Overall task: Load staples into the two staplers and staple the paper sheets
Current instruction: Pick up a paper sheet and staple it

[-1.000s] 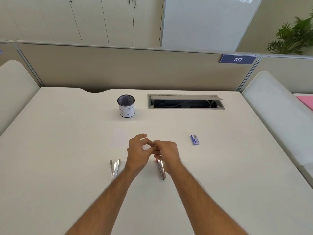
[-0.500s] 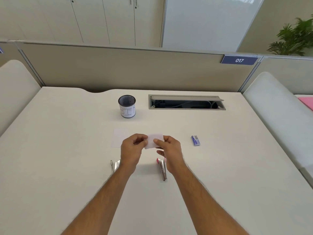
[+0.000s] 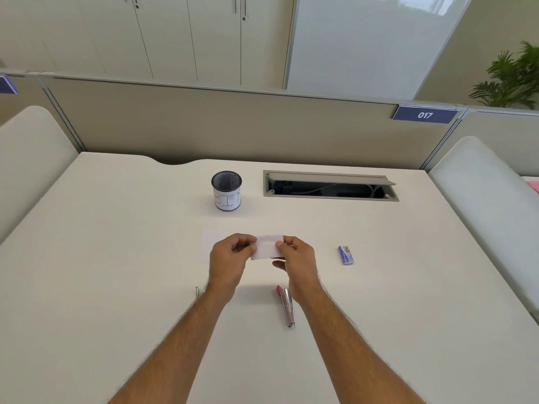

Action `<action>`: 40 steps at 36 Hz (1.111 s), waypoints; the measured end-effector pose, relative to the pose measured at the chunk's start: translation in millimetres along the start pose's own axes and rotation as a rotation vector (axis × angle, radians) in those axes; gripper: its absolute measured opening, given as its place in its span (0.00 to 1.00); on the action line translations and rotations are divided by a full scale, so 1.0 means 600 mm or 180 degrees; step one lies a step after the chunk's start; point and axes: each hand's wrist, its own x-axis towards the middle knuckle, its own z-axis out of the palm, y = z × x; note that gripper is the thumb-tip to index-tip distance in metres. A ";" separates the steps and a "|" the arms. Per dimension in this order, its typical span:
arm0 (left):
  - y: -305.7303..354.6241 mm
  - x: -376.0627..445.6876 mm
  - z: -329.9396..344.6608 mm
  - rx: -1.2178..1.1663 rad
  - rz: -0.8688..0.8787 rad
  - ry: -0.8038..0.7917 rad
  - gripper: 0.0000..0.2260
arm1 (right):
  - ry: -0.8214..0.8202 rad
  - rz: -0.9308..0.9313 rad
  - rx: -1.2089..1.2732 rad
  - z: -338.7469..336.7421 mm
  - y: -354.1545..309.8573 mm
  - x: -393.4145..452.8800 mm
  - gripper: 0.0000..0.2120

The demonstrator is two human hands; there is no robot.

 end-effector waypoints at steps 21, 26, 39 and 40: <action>0.000 0.125 -0.075 0.0250 -0.0079 0.0777 0.06 | 0.0462 -0.1254 -0.1016 0.136 -0.077 0.149 0.07; -0.005 0.153 -0.097 0.0322 -0.0046 0.0804 0.09 | 0.0440 -0.1510 -0.1117 0.185 -0.107 0.196 0.08; 0.001 0.225 -0.119 0.0757 0.0346 0.0564 0.08 | 0.0485 -0.2419 -0.3164 0.272 -0.084 0.279 0.09; 0.001 0.229 -0.119 0.0775 0.0357 0.0567 0.08 | 0.0526 -0.2392 -0.3306 0.276 -0.082 0.283 0.09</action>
